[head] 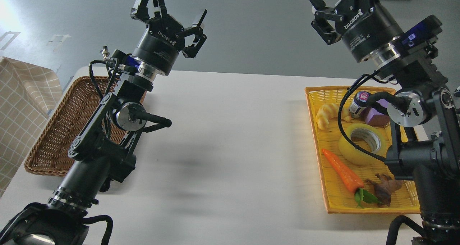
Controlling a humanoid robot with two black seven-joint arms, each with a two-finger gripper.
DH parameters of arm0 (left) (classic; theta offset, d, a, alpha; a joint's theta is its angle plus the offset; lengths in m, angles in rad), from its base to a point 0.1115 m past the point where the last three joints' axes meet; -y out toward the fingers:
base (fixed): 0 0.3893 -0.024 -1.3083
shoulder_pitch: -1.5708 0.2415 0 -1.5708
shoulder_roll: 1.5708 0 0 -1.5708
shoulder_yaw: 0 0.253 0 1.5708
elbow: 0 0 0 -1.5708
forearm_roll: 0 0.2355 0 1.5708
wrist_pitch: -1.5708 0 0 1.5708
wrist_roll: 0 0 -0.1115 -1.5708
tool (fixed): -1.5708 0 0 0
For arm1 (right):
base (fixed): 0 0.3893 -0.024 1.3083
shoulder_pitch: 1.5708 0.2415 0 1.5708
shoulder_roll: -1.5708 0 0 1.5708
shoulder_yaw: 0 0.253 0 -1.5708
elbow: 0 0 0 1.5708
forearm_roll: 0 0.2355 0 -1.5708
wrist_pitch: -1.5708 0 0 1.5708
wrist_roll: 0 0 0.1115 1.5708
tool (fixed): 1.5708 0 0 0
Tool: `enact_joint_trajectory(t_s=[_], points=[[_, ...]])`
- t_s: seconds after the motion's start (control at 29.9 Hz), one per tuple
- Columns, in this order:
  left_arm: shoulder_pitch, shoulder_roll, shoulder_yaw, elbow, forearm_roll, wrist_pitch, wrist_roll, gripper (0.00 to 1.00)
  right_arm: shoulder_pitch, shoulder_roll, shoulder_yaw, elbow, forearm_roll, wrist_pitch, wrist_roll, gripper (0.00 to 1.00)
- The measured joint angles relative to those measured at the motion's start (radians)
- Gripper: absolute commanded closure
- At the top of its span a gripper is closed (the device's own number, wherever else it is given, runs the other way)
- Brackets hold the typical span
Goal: Place and transfer tape with both arms
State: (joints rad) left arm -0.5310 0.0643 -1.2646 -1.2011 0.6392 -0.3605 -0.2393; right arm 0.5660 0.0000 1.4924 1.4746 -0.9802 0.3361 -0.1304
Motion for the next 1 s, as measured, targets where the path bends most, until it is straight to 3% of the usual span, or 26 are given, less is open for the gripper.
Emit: enact_joint_trajectory(t_s=[0.84,1.0], points=[[0.001,0.002,0.002,0.001,0.002,0.002,0.003,0.00,-0.004,-0.003,-0.020,0.034,-0.007,0.004,-0.002,0.03],[0.009,0.005,0.006,0.002,0.013,0.005,0.003,0.00,0.002,-0.141,-0.041,0.055,-0.060,0.005,-0.002,0.02]])
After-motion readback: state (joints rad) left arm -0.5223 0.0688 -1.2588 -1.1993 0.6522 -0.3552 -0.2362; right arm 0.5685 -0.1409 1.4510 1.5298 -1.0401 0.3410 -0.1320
